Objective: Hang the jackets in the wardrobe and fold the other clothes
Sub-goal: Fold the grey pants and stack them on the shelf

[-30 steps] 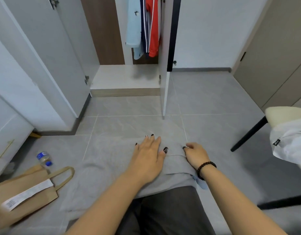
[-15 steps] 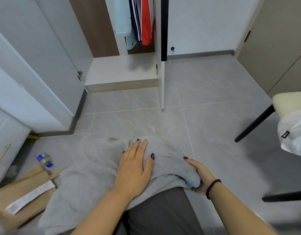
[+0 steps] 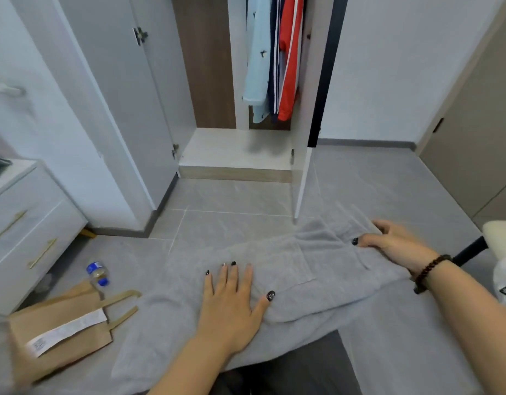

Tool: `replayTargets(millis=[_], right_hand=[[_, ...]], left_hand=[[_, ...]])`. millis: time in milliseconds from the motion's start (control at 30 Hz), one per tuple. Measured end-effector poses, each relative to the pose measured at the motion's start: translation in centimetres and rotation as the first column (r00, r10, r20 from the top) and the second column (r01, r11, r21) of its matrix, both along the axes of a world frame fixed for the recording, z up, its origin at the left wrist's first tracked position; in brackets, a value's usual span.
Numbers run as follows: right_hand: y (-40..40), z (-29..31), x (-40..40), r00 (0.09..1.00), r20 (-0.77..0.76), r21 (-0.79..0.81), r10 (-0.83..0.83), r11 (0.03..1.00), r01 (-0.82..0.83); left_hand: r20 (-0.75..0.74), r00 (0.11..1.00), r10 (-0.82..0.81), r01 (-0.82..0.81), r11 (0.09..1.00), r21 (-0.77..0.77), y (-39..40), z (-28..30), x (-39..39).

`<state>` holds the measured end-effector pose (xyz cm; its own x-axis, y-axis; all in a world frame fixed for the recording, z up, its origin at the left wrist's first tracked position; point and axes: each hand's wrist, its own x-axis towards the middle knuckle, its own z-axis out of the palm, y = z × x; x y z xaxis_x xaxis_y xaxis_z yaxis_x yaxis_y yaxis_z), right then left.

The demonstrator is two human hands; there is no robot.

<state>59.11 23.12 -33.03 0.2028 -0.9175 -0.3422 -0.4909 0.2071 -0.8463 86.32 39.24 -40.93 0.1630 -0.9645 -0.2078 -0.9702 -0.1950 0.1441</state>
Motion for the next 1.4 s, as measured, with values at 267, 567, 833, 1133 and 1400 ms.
replayTargets(millis=[267, 567, 833, 1133, 1400], right_hand=[[2.8, 6.5, 11.2, 0.911, -0.355, -0.270, 0.211, 0.910, -0.316], [8.0, 6.4, 21.0, 0.906, -0.342, -0.427, 0.251, 0.817, -0.387], [13.6, 1.6, 25.8, 0.828, -0.396, -0.337, 0.397, 0.776, -0.534], [17.0, -1.5, 23.6, 0.718, -0.209, -0.332, 0.664, 0.642, -0.691], [17.0, -3.6, 19.0, 0.866, 0.101, -0.539, 0.490, 0.759, -0.366]], left_hand=[[-0.656, 0.732, 0.184, -0.483, 0.819, -0.309, 2.9, 3.3, 6.7], [-0.781, -0.065, 0.622, -0.545, 0.633, 0.550, 4.6, 0.4, 13.2], [-0.771, -0.518, 0.370, -0.427, 0.670, 0.608, 4.9, 0.5, 13.0], [-0.840, -0.407, 0.359, -0.301, 0.815, 0.494, 4.4, 3.7, 13.8], [-0.899, -0.003, 0.439, -0.438, 0.807, 0.396, 4.6, 5.1, 12.7]])
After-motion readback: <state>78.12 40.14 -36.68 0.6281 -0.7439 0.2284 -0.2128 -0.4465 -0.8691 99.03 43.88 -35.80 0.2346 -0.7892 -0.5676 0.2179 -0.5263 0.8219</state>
